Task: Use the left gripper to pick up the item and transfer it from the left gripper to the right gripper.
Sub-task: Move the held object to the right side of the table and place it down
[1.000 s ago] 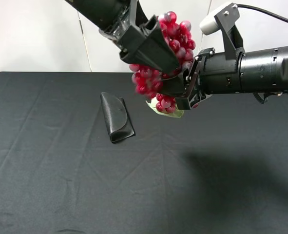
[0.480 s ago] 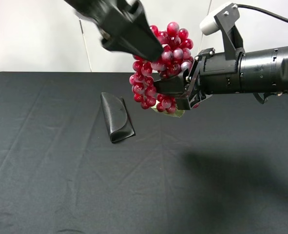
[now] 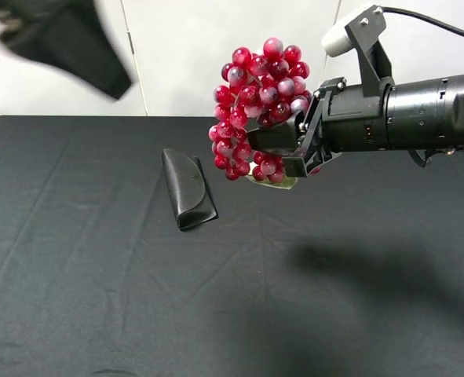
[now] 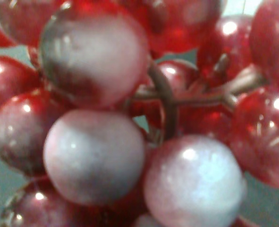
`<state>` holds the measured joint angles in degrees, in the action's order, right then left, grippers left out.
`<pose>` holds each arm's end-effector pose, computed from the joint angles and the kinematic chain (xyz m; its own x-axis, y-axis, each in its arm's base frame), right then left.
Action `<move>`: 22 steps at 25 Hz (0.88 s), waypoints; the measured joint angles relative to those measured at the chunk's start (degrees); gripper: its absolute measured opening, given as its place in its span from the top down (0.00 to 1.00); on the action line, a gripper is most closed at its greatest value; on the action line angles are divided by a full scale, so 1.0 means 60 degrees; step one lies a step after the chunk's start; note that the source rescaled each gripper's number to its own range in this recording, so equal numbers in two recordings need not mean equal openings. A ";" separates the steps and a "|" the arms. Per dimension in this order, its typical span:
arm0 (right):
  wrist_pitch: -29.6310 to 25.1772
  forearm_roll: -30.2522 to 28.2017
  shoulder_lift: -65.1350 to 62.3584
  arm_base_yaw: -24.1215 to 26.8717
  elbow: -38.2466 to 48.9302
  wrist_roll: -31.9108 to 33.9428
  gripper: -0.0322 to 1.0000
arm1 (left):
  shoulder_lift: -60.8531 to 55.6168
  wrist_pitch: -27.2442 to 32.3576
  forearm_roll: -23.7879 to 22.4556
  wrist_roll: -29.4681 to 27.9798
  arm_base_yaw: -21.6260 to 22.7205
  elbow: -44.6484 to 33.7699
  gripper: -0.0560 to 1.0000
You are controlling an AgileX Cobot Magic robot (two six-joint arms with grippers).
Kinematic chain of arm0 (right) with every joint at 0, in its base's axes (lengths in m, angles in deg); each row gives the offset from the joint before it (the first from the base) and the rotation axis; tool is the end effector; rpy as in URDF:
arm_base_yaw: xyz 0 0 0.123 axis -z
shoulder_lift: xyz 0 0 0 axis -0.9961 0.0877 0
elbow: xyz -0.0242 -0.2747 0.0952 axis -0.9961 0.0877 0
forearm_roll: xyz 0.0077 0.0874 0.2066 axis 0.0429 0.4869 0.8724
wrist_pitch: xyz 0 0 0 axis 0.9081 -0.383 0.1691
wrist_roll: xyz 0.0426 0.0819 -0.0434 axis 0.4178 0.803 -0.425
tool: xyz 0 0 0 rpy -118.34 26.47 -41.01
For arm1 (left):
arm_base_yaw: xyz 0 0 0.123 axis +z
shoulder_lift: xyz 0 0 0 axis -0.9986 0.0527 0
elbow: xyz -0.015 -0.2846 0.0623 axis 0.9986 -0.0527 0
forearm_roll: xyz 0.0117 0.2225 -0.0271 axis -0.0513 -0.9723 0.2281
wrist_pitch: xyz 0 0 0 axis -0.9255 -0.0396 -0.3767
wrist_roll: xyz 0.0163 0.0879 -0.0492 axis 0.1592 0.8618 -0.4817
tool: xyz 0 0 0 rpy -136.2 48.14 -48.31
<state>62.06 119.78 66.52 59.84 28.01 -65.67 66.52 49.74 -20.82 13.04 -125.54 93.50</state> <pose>0.2140 0.1487 0.2651 -0.2423 -0.3692 -0.8972 -0.8113 0.5842 -0.0213 0.1667 -0.1370 0.4046 -0.5554 0.5748 -0.6010 0.6989 0.7143 0.0373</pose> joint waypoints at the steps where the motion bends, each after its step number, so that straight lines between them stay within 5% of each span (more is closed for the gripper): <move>1: 0.0000 0.0000 0.0000 0.0000 0.0000 0.0000 0.93 | -0.0155 0.0003 -0.0148 -0.0278 0.0000 0.0000 0.00; 10: 0.0008 0.0000 0.0000 0.0000 0.0000 0.0000 0.93 | -0.2521 0.0003 -0.0462 -0.1600 0.0000 -0.2071 0.00; 22: 0.0008 0.0000 0.0000 0.0000 0.0000 0.0000 0.94 | -0.7564 -0.0197 -0.1111 -0.1713 0.0000 -0.6319 0.00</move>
<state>62.10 119.78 66.52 59.84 28.01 -65.67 21.14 48.56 -27.49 2.76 -125.54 55.59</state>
